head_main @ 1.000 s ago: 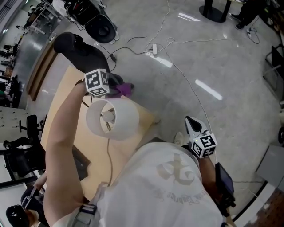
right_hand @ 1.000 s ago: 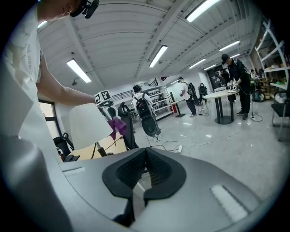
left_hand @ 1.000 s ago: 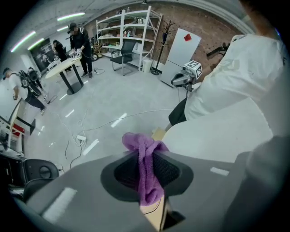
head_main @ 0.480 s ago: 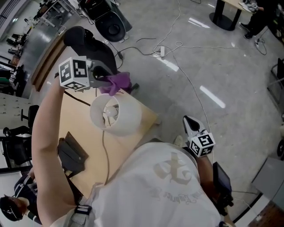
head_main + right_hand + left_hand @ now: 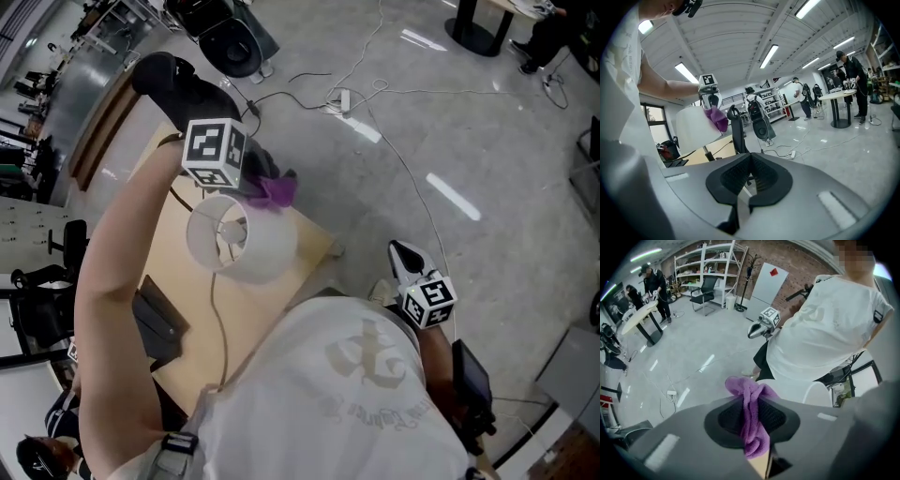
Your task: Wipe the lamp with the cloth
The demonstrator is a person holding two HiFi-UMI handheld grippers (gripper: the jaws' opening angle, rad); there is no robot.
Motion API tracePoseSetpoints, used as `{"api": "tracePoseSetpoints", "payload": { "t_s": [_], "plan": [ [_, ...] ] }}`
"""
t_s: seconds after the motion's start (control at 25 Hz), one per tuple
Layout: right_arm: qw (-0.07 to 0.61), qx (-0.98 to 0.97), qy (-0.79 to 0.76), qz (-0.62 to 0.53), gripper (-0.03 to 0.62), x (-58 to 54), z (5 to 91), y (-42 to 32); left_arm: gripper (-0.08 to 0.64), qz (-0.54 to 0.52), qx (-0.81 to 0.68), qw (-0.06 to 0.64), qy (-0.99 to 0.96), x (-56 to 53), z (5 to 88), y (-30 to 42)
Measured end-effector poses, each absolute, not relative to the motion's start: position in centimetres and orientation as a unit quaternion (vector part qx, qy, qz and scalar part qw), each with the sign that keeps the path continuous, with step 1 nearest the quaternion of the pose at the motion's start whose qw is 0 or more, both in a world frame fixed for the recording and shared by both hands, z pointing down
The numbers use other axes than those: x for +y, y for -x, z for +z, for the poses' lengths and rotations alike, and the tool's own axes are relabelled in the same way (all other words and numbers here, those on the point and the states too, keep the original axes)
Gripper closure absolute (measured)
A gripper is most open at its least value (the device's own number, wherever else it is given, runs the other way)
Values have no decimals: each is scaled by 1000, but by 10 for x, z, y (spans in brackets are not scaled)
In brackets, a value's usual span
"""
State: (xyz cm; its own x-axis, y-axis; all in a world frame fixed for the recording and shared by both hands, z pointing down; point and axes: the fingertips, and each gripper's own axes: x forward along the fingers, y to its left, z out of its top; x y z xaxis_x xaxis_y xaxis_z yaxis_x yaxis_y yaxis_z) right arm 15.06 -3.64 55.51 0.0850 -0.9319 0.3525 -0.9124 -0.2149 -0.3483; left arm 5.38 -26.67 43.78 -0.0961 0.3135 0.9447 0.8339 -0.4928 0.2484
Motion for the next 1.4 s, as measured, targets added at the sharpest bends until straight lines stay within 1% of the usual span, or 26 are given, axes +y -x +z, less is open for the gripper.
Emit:
{"api": "tracePoseSetpoints", "payload": {
  "t_s": [0.24,0.44,0.56,0.72,0.88,1.04,1.16,1.32,1.4],
  "plan": [
    [27,607,749,-266,580,-23,565,-157,488,-626,-445,215,603,-273,505,-62],
    [30,597,753,-274,580,-5,563,-163,488,-624,-420,228,618,-276,526,-77],
    [34,599,753,-271,580,-2,558,-166,488,-597,-393,237,659,-280,504,-90],
    [34,608,746,-269,580,-8,554,-169,488,-558,-356,242,710,-291,447,-91],
    [33,623,733,-272,580,-18,562,-176,487,-524,-320,293,733,-295,387,-95],
    [36,632,724,-276,580,-25,564,-163,486,-514,-243,341,749,-277,337,-90],
    [41,636,719,-278,580,-27,564,-161,486,-540,-190,387,723,-254,336,-79],
    [45,639,713,-284,580,-26,574,-166,488,-559,-136,388,720,-223,362,-80],
    [43,643,709,-285,580,-26,578,-166,488,-591,-100,415,685,-223,385,-73]
  ]
}}
